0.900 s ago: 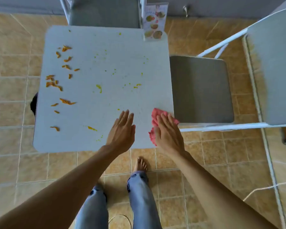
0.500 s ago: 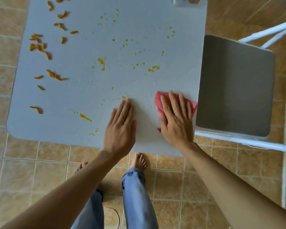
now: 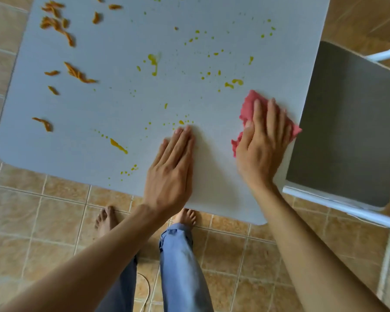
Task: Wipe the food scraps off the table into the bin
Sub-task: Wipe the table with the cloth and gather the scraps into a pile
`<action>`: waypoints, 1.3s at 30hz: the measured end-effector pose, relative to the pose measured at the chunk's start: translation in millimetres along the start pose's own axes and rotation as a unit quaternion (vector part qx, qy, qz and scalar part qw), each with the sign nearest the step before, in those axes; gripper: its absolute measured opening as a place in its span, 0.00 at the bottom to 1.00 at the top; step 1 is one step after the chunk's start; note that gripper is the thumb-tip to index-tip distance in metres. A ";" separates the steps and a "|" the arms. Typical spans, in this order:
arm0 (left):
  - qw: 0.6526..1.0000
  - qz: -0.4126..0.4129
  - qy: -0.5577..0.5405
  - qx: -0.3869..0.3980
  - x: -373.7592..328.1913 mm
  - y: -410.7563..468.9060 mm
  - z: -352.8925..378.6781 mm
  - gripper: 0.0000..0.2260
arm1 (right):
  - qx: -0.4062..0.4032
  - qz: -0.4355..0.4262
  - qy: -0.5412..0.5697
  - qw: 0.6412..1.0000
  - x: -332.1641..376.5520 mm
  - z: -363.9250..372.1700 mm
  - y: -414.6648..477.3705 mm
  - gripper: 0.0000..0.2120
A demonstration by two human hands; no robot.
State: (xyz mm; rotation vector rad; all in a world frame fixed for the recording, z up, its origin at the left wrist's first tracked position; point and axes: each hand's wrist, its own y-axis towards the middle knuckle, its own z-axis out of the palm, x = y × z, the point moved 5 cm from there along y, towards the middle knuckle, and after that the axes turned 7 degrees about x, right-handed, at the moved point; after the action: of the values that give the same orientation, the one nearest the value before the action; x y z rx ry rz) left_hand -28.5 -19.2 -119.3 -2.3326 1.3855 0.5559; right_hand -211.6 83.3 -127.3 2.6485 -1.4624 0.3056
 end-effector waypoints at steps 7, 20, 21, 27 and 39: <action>0.999 -0.028 -0.031 -0.018 2.2 2.3 -21.0 0.19 | 0.116 -0.279 0.000 0.953 26.7 0.4 -42.5 0.26; 0.986 -0.152 -0.017 -0.066 103.8 -69.0 -55.5 0.23 | 0.145 -0.330 -0.036 0.932 101.6 25.1 -36.8 0.29; 0.986 -0.153 -0.015 -0.064 109.0 -71.0 -56.4 0.23 | 0.121 -0.252 -0.018 0.960 86.6 21.8 -33.4 0.29; 0.990 -0.130 -0.018 -0.061 119.6 -71.8 -59.5 0.25 | 0.093 -0.135 0.044 0.985 126.4 24.7 -135.9 0.34; 0.994 -0.092 0.032 -0.047 163.4 -94.5 -71.9 0.23 | 0.124 -0.175 0.028 0.976 228.2 52.4 -159.7 0.38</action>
State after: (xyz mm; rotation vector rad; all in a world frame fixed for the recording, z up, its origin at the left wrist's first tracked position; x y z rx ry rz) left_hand 137.4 -134.0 -130.4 -2.5417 1.1770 0.5049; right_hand 48.4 -29.5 -126.1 2.9972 -0.9672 0.5538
